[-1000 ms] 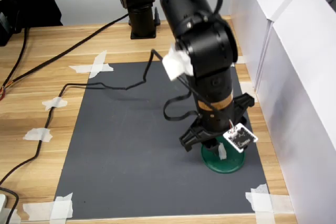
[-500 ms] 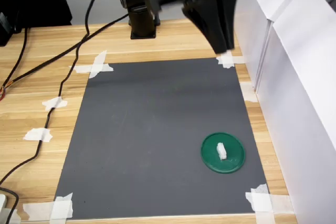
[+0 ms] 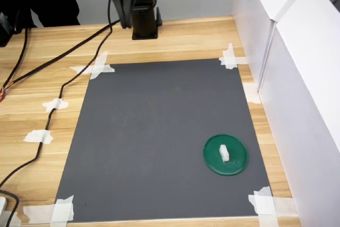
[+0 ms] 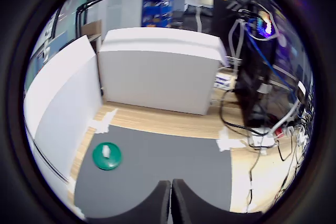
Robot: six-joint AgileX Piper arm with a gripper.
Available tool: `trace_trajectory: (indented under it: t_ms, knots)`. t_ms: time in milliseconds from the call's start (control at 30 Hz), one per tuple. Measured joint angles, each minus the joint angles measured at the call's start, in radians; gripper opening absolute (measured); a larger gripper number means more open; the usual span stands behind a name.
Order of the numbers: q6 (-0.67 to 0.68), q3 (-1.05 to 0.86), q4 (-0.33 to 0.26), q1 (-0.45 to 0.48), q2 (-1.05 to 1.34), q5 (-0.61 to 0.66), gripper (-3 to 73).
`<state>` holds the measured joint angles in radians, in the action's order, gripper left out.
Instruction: Grasp a white terminal and put it on the green lid.
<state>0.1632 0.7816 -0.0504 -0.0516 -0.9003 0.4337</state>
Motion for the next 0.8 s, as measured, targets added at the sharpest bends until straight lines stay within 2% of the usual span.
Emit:
trace_trajectory:
  t_ms: [167,300,533,800]
  knots:
    - [0.0,-0.254,0.005,0.052,0.194,-0.153,-1.6]
    - [0.0,-0.429,0.005,0.054,0.332,-0.213,-1.6]
    - [-0.025,-0.6,-0.008,0.054,0.54,-0.242,-1.6]
    - [-0.044,-0.714,-0.01,0.054,0.726,-0.242,-1.6]
